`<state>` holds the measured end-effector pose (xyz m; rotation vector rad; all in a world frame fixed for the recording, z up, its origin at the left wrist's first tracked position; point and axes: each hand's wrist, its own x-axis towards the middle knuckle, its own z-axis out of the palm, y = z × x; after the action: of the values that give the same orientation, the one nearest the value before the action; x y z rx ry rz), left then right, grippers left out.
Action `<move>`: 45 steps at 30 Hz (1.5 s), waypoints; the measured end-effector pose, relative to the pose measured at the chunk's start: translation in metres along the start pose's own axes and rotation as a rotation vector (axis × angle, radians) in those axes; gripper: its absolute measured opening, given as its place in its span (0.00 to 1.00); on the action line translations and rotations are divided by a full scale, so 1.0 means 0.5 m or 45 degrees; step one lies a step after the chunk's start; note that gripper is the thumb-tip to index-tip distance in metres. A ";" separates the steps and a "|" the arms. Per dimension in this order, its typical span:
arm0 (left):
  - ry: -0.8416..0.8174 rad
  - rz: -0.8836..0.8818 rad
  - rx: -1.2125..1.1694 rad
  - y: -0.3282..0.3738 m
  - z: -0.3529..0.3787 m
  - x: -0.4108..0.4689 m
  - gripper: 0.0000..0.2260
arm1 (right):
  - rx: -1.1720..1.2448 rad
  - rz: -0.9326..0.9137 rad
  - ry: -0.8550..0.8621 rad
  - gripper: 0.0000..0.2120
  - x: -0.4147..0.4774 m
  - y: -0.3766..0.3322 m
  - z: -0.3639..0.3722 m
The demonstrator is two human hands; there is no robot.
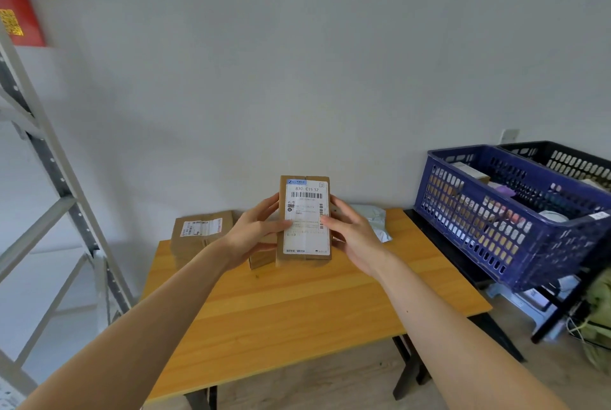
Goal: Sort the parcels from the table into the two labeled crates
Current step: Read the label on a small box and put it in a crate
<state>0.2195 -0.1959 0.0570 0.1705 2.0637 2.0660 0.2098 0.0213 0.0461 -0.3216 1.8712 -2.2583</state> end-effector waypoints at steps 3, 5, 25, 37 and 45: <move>-0.061 -0.002 0.007 -0.013 0.019 -0.005 0.35 | 0.013 0.014 0.022 0.19 -0.033 0.009 -0.014; -0.132 -0.008 0.035 -0.020 0.038 -0.003 0.38 | 0.028 0.026 0.073 0.19 -0.056 0.015 -0.032; -0.404 -0.043 0.179 -0.036 0.487 0.191 0.30 | 0.026 0.083 0.465 0.22 -0.185 -0.031 -0.459; -0.323 -0.020 0.114 -0.016 0.963 0.315 0.31 | 0.128 0.099 0.577 0.20 -0.320 -0.143 -0.907; -0.318 -0.026 0.113 0.001 1.220 0.412 0.18 | 0.116 0.049 0.668 0.22 -0.401 -0.194 -1.136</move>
<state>0.1614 0.4453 0.0487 0.3982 1.9955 1.8361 0.2386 0.6305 0.0308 0.3545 1.9546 -2.5670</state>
